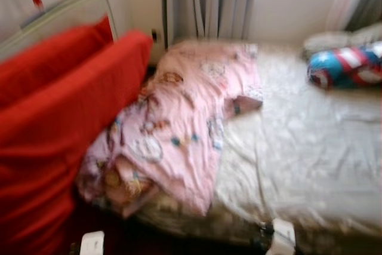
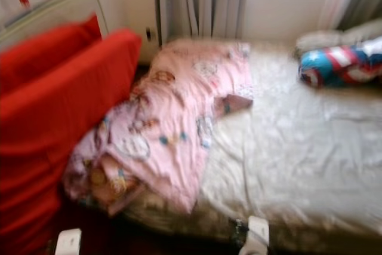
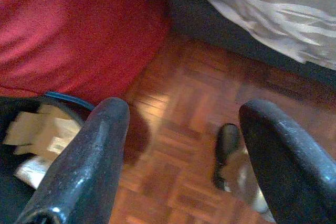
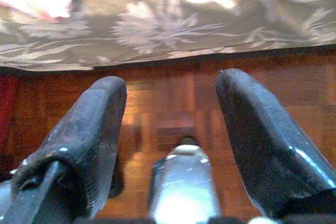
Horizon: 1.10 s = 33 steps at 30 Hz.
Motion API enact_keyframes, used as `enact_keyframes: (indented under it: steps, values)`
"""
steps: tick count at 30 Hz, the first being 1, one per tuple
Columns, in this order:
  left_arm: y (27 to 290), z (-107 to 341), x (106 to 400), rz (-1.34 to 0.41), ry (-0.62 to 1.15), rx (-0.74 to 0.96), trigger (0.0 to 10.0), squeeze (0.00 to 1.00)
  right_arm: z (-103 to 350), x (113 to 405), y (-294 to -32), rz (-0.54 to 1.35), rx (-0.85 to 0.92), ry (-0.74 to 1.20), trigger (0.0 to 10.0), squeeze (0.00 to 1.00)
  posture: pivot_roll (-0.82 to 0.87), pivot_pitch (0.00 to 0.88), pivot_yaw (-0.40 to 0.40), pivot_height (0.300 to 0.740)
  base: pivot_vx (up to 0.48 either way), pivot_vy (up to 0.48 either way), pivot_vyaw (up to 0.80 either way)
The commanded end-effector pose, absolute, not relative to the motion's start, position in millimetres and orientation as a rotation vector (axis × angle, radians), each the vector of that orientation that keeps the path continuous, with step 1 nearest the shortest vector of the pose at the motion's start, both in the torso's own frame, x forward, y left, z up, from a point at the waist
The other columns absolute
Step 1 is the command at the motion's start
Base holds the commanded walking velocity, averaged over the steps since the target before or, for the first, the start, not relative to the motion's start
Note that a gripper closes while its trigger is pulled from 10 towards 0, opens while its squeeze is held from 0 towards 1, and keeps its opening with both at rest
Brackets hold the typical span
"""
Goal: Clean up the room
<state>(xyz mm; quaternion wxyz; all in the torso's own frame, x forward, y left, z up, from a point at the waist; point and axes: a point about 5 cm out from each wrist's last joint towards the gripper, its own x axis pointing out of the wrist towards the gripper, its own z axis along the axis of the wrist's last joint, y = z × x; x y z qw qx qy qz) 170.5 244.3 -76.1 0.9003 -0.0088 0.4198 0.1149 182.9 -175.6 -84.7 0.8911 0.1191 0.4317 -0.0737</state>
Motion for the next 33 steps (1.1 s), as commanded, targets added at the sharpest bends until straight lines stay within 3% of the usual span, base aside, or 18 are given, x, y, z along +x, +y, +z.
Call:
enact_keyframes:
  steps: [1, 19, 26, 33]
  values:
    - [238.6, -78.5, 169.1, 0.224, 0.881, -0.017, 10.0, 0.00, -87.2, 175.8, -184.7, -0.173, 0.229, 0.917, 10.0, 0.00, 0.01, 0.019, 0.011, 0.740, 0.000, 0.000, 0.00]
    - [236.0, -79.2, 168.5, 0.218, 0.874, -0.055, 10.0, 0.00, -86.2, 177.6, -184.3, -0.135, 0.196, 0.914, 10.0, 0.00, 0.01, 0.020, 0.011, 0.740, 0.000, 0.000, 0.04]
    - [235.5, -79.3, 168.5, 0.215, 0.874, -0.057, 10.0, 0.00, -86.3, 177.5, -184.1, -0.139, 0.205, 0.915, 10.0, 0.00, 0.01, 0.020, 0.009, 0.740, 0.284, 0.000, 0.80]
    - [235.7, -79.4, 168.0, 0.214, 0.874, -0.061, 10.0, 0.00, -86.3, 177.4, -184.1, -0.129, 0.201, 0.917, 10.0, 0.00, 0.01, 0.022, 0.008, 0.740, 0.326, 0.000, 0.00]
